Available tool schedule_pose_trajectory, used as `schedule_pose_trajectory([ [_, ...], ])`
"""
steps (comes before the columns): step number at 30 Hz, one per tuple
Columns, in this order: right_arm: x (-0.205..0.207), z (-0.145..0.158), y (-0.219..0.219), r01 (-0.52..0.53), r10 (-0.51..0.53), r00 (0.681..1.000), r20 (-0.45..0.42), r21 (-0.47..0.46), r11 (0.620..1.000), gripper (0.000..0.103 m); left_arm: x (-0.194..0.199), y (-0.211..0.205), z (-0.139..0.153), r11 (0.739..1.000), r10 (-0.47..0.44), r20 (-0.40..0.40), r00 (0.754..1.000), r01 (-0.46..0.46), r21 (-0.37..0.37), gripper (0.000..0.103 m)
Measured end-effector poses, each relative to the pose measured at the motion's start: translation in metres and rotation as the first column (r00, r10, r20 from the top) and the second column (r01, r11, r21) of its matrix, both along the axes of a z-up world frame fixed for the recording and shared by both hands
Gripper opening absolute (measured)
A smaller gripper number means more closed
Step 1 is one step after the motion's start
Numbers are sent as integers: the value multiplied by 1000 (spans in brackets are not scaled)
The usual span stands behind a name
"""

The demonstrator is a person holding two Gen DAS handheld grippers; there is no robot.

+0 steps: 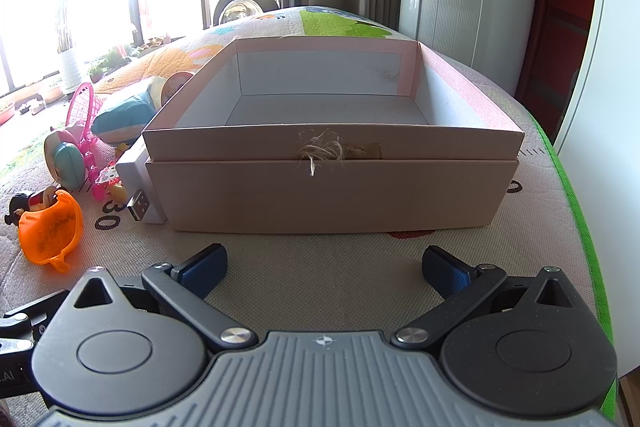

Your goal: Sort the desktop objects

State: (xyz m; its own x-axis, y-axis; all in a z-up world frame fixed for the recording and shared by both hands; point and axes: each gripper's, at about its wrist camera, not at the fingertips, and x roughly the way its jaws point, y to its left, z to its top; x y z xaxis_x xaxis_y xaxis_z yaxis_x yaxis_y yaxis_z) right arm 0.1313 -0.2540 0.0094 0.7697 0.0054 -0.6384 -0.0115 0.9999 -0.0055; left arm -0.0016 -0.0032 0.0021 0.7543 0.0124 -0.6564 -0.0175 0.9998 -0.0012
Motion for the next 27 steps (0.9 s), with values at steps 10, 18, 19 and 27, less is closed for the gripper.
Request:
schedule_pose_trajectory([
  [10, 1, 0, -2, -2, 2, 1000, -2, 9, 1000, 103, 0, 0, 0, 1000, 0, 0, 1000, 0, -1, 103],
  [18, -21, 6, -9, -75, 75, 995, -73, 9, 997, 103, 1, -1, 0, 1000, -7, -2, 1000, 7, -3, 103],
  [19, -21, 7, -9, -70, 70, 994, -88, 8, 998, 103, 1, -1, 0, 1000, -7, -2, 1000, 7, -4, 103],
  [27, -4, 27, -13, -162, 174, 940, -295, 64, 985, 103, 1, 5, 3, 996, -89, -43, 995, 89, 4, 103],
])
